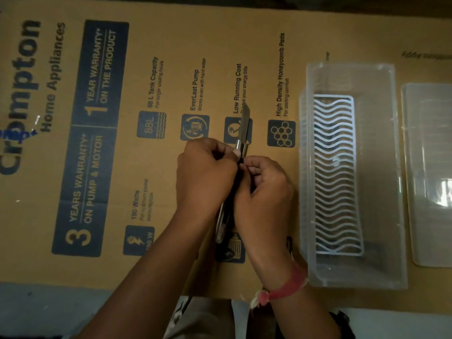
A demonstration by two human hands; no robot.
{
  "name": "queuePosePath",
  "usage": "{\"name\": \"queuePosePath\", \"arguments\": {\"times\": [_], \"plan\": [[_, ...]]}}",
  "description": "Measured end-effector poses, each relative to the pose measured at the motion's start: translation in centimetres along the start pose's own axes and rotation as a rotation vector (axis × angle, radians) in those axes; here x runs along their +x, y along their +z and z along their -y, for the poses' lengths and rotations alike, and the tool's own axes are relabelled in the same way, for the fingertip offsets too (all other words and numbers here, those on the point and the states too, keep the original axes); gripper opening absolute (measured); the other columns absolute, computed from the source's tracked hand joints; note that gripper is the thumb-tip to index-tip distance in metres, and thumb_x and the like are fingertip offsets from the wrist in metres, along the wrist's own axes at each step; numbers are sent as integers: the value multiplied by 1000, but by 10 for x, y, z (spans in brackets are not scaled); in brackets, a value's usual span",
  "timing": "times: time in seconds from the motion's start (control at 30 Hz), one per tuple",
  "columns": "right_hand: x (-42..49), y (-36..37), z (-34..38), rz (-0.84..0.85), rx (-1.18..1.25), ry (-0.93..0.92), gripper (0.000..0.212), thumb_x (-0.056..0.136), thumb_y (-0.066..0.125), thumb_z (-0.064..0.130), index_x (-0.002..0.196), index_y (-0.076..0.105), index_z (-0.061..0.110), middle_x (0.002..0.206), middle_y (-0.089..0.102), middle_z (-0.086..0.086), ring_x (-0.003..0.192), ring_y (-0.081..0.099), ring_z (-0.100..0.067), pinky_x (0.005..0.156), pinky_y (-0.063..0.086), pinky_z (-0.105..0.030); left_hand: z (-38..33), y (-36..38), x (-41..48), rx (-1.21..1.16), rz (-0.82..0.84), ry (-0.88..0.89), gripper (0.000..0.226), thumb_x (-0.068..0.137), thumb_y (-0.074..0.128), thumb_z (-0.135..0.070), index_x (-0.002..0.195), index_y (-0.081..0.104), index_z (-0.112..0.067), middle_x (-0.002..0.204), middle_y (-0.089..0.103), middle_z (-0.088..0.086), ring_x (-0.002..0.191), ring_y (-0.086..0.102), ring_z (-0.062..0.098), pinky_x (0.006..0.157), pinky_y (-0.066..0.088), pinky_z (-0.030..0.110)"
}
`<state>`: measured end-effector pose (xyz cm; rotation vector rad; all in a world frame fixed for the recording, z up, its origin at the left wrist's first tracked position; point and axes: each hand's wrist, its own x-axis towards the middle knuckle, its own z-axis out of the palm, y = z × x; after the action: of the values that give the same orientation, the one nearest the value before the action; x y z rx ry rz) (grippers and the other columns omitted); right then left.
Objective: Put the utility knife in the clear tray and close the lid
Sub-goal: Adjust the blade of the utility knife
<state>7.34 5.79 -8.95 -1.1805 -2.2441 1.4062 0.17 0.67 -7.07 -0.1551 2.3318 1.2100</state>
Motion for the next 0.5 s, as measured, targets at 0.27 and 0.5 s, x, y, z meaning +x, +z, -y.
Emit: {"name": "queuePosePath", "arguments": {"times": [0.27,0.5], "plan": [[-3,-9,9,-16,97,88,21,91,63,23,111,62,18,96,66,1,88,64,-13,74,55,-30,-11,-7,-5,-301,30,-141,17,84,68,-12,68,72,-16,59,72,-4,57,68,5,57,55,21],[-8,-19,11,56,332,223,14,93,63,24,89,72,15,78,75,-4,73,72,-18,67,60,-36,-14,-9,-12,-482,47,-131,21,88,66,-4,70,71,-12,44,63,-8,44,60,4,46,48,14]]}}
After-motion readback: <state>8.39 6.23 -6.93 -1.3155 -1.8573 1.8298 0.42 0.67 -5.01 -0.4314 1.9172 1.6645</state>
